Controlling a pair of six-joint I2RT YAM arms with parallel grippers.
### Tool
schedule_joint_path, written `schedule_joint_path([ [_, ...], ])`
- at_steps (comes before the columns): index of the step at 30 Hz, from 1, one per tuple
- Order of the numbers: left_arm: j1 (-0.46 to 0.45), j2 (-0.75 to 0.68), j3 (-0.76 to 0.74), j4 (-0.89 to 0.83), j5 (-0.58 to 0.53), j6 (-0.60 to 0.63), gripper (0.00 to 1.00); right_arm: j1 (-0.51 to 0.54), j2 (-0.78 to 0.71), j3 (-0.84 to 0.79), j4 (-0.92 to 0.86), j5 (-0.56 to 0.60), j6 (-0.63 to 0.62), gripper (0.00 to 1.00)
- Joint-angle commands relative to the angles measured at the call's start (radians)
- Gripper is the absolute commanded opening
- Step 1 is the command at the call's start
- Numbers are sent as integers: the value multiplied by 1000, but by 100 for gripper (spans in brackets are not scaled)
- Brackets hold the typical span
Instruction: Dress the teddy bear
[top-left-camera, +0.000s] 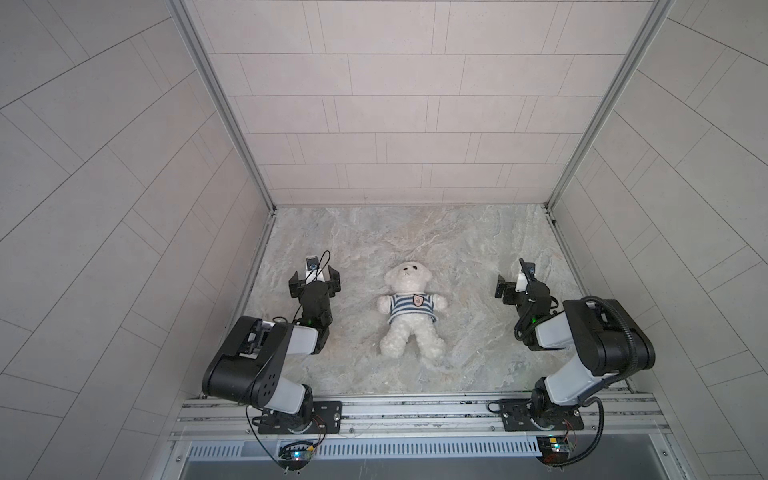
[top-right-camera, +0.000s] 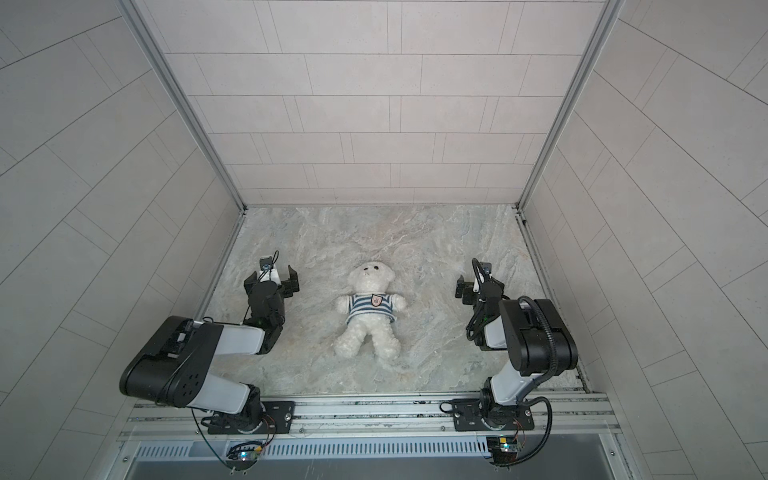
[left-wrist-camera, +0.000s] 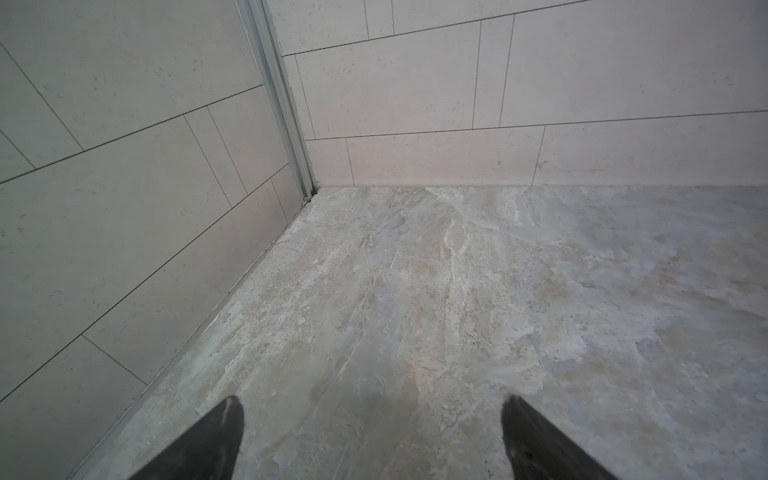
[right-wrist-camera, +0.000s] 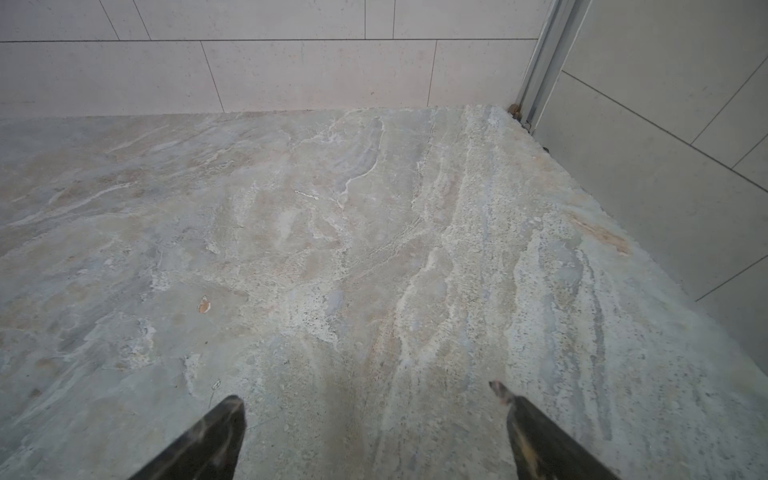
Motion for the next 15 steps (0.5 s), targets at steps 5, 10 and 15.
schedule_joint_path([
  [5,36,-11,30,-57,30,-43,100,12,-14,53,-11,19,-11,99],
  [10,36,-11,31,-58,31,-43,100,29,-18,71,-54,51,-22,100],
  [15,36,-11,34,-61,34,-43,100,37,-20,75,-64,68,-25,99],
])
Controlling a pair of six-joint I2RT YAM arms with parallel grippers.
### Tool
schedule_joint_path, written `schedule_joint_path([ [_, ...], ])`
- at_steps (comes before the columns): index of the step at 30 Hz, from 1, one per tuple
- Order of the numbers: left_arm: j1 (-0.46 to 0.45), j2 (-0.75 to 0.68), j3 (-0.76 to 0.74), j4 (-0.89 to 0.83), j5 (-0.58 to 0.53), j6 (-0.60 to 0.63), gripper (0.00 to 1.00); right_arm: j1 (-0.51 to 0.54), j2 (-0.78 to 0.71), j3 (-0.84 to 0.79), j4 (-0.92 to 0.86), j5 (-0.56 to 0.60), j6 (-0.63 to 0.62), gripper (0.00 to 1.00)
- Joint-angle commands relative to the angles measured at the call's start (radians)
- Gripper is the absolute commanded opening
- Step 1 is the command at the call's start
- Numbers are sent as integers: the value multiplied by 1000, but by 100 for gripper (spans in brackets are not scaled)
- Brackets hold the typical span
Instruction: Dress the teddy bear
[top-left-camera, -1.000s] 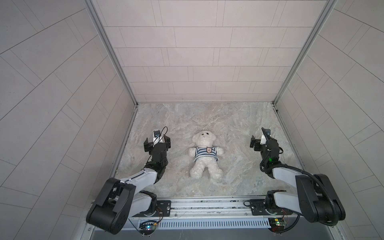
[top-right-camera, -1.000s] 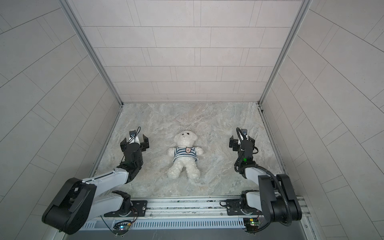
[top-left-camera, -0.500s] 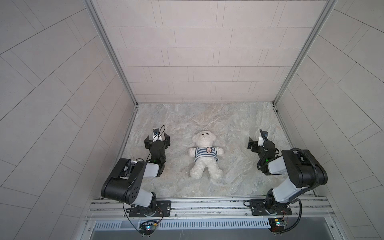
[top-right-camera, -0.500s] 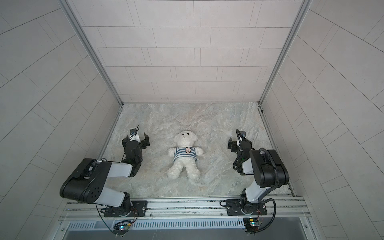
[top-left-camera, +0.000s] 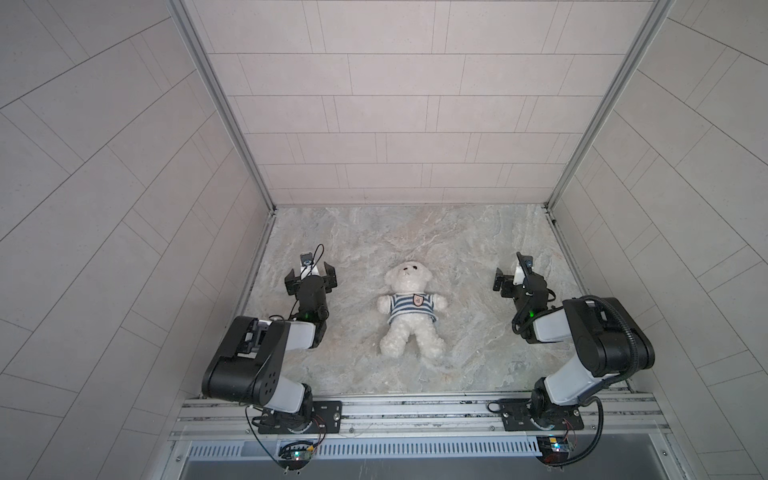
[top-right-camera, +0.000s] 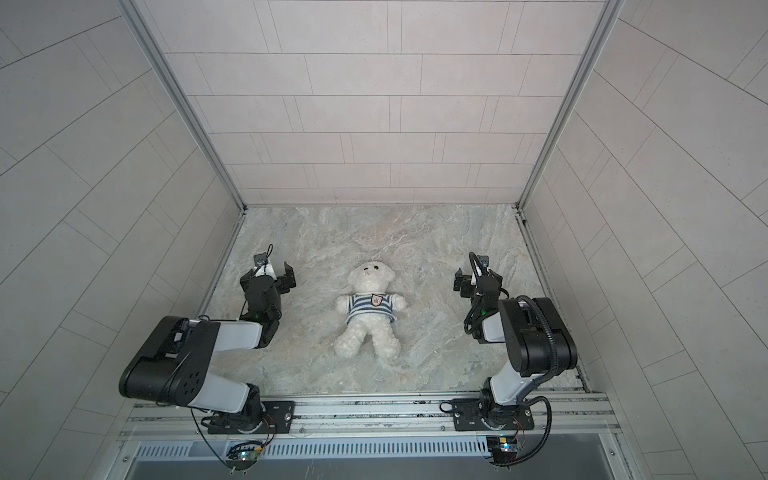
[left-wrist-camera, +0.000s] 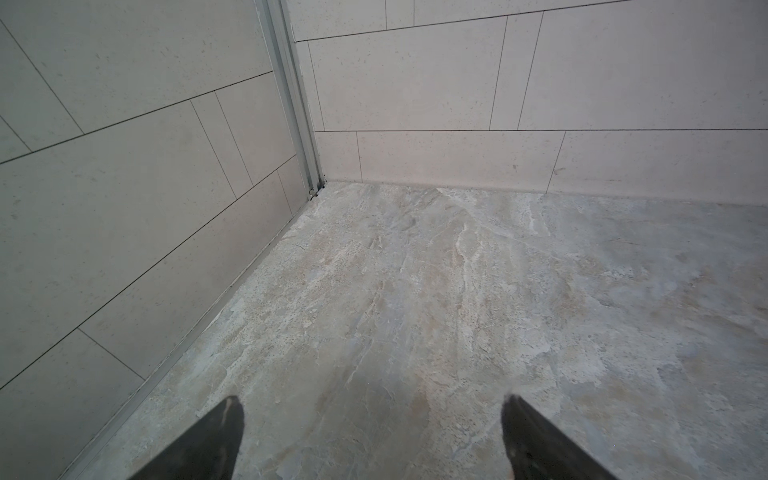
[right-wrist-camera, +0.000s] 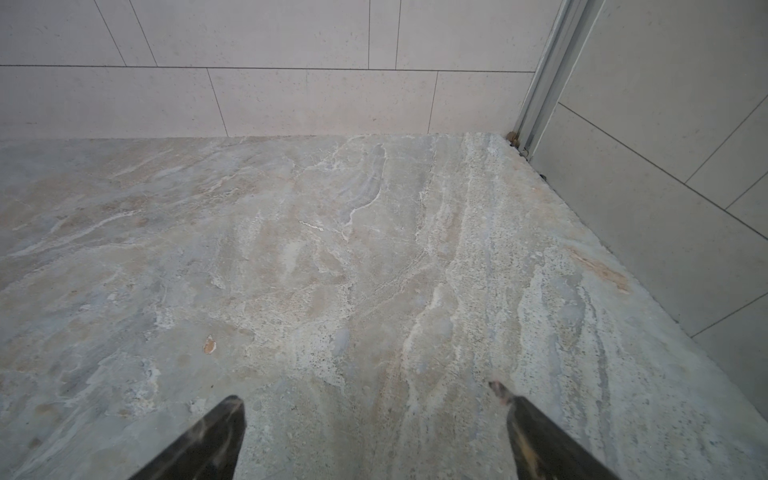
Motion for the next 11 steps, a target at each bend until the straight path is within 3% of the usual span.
schedule_joint_path([
  [1,1,-9,10,-4,5,-8,100,7,-19,9,-13,26,-17,100],
  [11,0,-11,8,-2,8,-8,100,16,-21,11,-21,40,-27,100],
])
